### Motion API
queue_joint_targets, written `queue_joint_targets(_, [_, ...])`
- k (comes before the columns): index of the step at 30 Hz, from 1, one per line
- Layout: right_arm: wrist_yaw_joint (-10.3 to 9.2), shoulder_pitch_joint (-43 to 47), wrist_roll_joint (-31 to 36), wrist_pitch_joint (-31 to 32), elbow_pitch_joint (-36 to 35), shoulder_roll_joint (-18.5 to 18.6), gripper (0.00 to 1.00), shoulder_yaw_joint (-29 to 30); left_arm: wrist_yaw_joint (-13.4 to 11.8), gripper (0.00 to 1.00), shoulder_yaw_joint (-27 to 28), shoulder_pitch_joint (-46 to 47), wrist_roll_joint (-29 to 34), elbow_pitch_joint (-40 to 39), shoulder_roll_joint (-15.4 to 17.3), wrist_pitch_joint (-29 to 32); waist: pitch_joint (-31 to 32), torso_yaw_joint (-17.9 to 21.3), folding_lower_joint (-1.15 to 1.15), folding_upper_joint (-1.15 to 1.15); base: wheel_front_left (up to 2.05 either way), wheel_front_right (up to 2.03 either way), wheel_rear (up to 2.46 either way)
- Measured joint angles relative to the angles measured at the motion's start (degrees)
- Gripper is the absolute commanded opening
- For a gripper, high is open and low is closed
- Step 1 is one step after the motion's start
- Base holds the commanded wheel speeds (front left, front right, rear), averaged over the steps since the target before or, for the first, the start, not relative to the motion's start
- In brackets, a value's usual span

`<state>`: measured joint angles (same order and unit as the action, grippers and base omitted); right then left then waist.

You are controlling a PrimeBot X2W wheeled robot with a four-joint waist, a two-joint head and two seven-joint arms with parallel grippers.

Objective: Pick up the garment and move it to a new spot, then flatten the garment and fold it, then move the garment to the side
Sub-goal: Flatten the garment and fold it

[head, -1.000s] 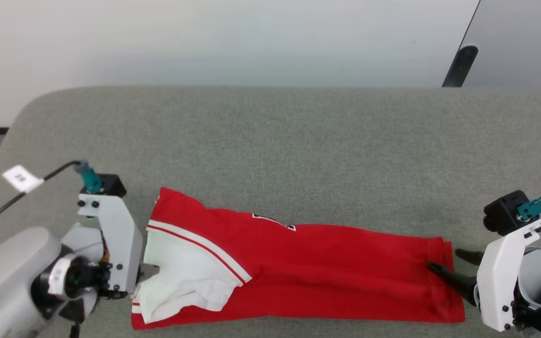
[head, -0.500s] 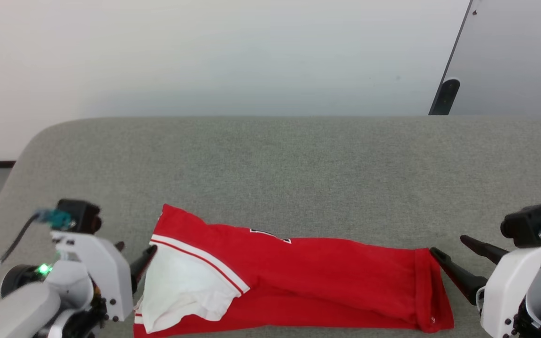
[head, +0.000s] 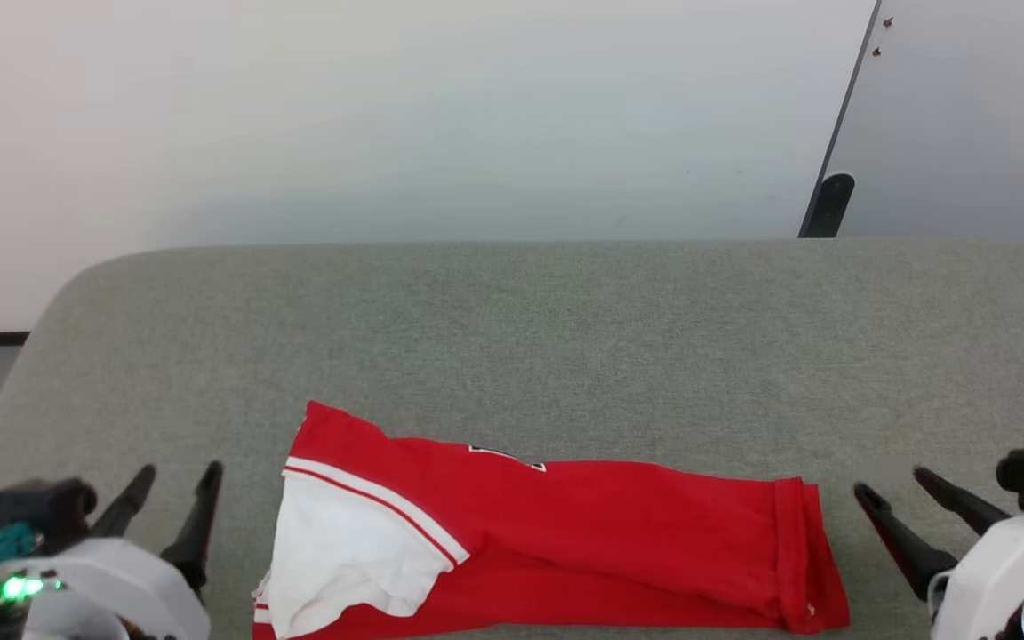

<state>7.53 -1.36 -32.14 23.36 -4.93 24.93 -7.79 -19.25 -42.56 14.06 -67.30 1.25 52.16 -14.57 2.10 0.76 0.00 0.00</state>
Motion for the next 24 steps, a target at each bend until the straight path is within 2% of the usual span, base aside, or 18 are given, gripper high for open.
queue_joint_targets(5, [0.0, 1.1, -0.4, 3.4, 2.3, 0.0, 1.0, 2.2, -0.1, 1.0, 8.0, -6.0, 5.7, -0.2, -4.2, -0.4, 0.1, -1.0, 0.0, 0.0, 0.0, 0.0, 0.0])
queue_joint_targets(9, [-0.01, 1.0, -1.3, 6.4, 4.5, -0.1, 1.0, 3.9, 1.7, 1.0, 14.5, -10.9, 10.1, -0.2, -9.2, -0.4, -0.1, -2.5, 0.0, 0.0, 0.0, 0.0, 0.0])
queue_joint_targets(12, [-0.01, 0.8, -1.7, 8.9, 5.9, -0.2, 1.0, 4.2, 3.5, 1.0, 17.1, -12.9, 12.4, 0.4, -11.8, -0.4, -0.3, -4.0, 0.0, 0.0, 0.0, 0.0, 0.0])
queue_joint_targets(17, [-0.01, 0.1, -2.7, 12.4, 8.4, -0.8, 1.0, 5.2, 6.5, 1.0, 17.2, -12.8, 14.6, 1.6, -14.5, -0.5, -1.0, -6.8, 0.0, 0.0, 0.0, 0.0, 0.0])
queue_joint_targets(24, [-0.01, -2.4, -3.0, 15.2, 12.6, -1.5, 1.0, 6.3, 8.7, 1.0, 16.0, -8.6, 15.5, 3.2, -16.9, -0.5, -3.9, -10.2, 0.0, 0.0, 0.0, 0.0, 0.0])
